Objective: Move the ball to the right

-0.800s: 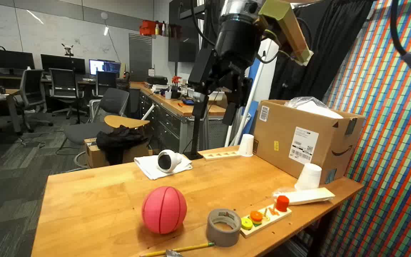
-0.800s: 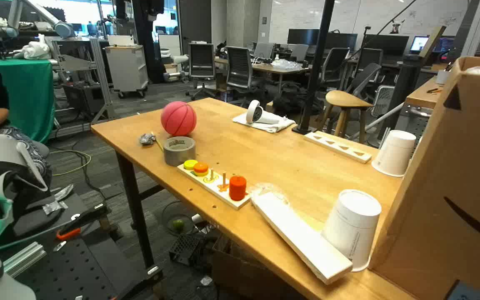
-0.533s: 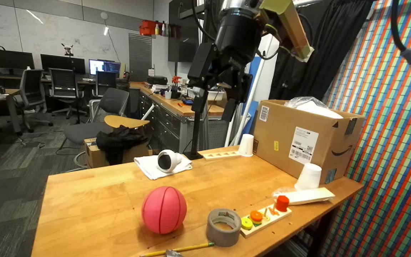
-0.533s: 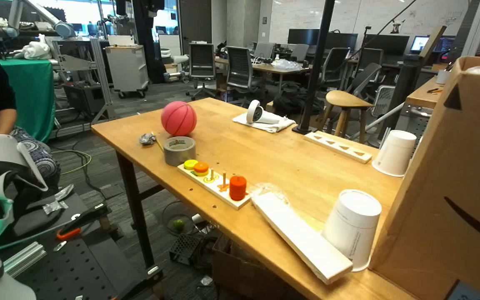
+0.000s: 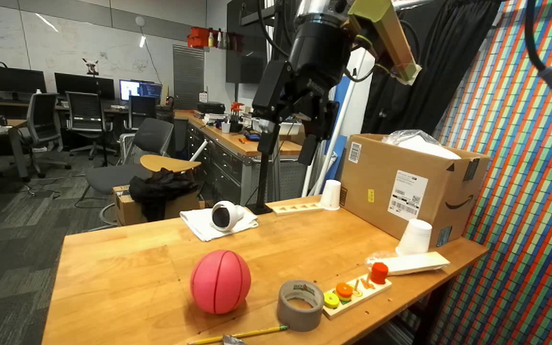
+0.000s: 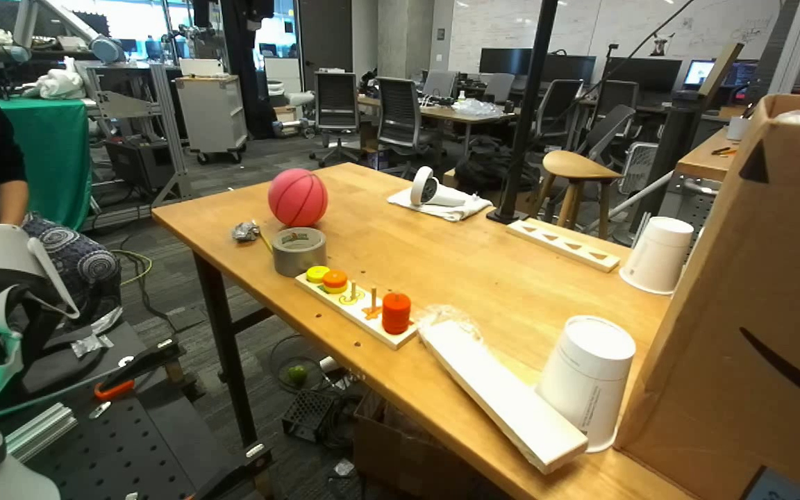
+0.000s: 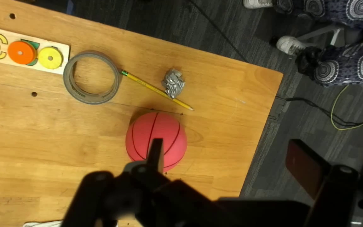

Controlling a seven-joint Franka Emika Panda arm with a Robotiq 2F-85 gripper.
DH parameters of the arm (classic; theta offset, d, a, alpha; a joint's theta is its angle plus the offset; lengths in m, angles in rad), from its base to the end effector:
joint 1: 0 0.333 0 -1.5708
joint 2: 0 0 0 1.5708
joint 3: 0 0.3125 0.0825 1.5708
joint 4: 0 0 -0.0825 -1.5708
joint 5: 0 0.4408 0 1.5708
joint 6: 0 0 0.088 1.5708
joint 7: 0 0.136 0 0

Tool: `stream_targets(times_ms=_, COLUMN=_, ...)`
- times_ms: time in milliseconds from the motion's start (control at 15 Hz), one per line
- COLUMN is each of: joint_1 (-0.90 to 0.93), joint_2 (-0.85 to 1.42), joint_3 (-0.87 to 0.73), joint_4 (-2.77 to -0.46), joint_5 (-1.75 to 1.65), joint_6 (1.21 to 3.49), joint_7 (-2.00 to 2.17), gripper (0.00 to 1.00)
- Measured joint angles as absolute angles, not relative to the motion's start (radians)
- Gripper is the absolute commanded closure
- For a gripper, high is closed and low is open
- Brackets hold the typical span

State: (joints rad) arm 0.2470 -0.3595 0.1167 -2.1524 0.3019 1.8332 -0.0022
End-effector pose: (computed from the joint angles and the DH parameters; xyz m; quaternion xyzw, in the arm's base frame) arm 0.4645 0.2150 0.5077 -0.9817 -0.1415 0.0029 0.1271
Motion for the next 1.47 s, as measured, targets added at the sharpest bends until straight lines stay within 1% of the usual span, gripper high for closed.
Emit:
stream_targets(times_ms=200, joint_1=0.248, joint_2=-0.340, joint_3=0.148, joint_4=-2.155, joint_5=0.293, joint_6=1.870, joint_7=-0.011, gripper=0.00)
stream_targets(times_ms=467, joint_1=0.256, joint_2=-0.288, joint_3=0.228, joint_4=-2.155, joint_5=0.253, joint_6=1.993, joint_7=-0.024, gripper=0.00)
stream_targets(times_ms=667, joint_1=0.273, joint_2=-0.226, joint_3=0.273, joint_4=-2.154, joint_5=0.231, joint_6=2.090, joint_7=-0.031, gripper=0.00)
stream_targets(times_ms=933, joint_1=0.303, joint_2=-0.112, joint_3=0.293, joint_4=-2.139, joint_5=0.241, joint_6=2.203, joint_7=-0.069, gripper=0.00)
stream_targets(times_ms=1133, joint_1=0.316, joint_2=-0.018, joint_3=0.299, joint_4=-2.102, joint_5=0.265, joint_6=2.243, joint_7=-0.109, gripper=0.00)
stream_targets(times_ms=1467, joint_1=0.317, joint_2=0.112, joint_3=0.307, joint_4=-2.039, joint_5=0.364, joint_6=2.248, joint_7=-0.169, gripper=0.00)
